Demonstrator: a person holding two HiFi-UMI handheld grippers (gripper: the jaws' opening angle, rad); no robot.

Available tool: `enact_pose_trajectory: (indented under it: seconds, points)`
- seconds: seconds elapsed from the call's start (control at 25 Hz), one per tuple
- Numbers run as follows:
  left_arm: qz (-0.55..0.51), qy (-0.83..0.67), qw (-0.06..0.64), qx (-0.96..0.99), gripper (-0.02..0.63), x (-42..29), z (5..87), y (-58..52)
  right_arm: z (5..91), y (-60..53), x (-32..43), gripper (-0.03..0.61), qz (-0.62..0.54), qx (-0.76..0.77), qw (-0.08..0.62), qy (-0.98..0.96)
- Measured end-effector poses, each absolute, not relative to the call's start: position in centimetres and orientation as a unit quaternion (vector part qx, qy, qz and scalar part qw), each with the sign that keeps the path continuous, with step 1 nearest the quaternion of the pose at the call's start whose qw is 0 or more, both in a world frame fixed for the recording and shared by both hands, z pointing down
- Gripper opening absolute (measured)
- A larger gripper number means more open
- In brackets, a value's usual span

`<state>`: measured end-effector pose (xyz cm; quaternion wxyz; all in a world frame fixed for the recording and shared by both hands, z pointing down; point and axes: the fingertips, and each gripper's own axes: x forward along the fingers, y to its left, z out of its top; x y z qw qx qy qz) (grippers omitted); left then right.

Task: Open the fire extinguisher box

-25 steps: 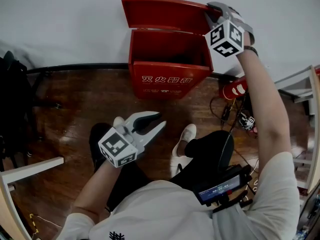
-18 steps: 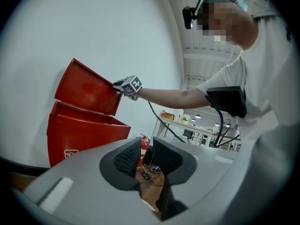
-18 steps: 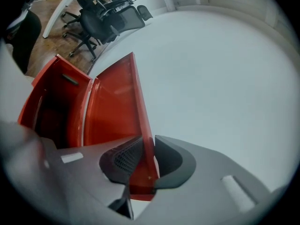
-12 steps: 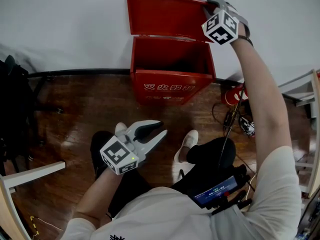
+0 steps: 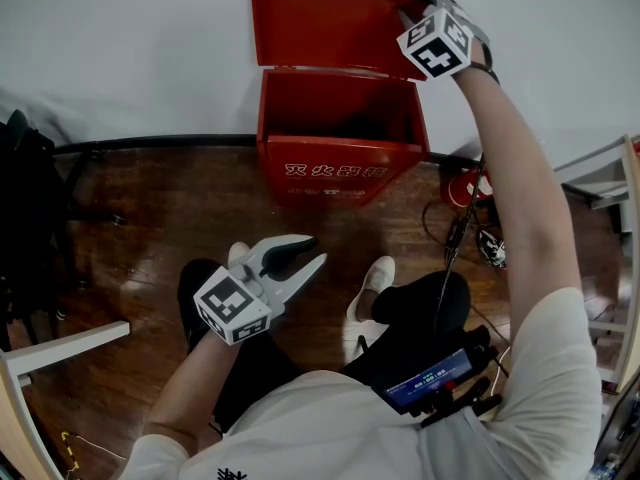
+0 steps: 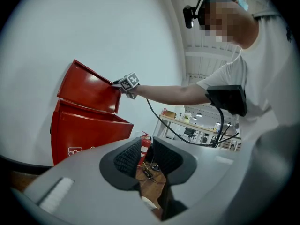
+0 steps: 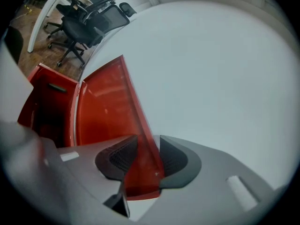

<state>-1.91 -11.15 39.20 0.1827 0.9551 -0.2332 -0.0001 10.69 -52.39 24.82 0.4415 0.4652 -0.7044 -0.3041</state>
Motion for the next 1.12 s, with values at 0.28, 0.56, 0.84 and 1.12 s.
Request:
enact_pose_trajectory:
  seconds: [0.28,0.56,0.84,1.12]
  points:
    - [0.011,-0.246,0.151,0.957,0.08,-2.9,37.8,-12.9,24.2,-48.3,11.4,0.13,-0.263,0.47,0.382,-0.751]
    - [0.02,-0.247,0.096,0.964,0.081,-3.6,33.8,-13.8,26.2,-36.9,11.4,0.118,-0.182,0.431,0.319,-0.824]
    - [0.035,-0.2,0.057,0.977,0.081,-2.9,29.2,-10.3,29.1,-23.6,11.5,0.117,-0.063,0.387,0.27,-0.879]
    - [0.032,-0.165,0.044,0.985,0.08,-3.7,25.6,-3.2,28.8,-10.4,9.1,0.118,-0.004,0.339,0.231,-0.912]
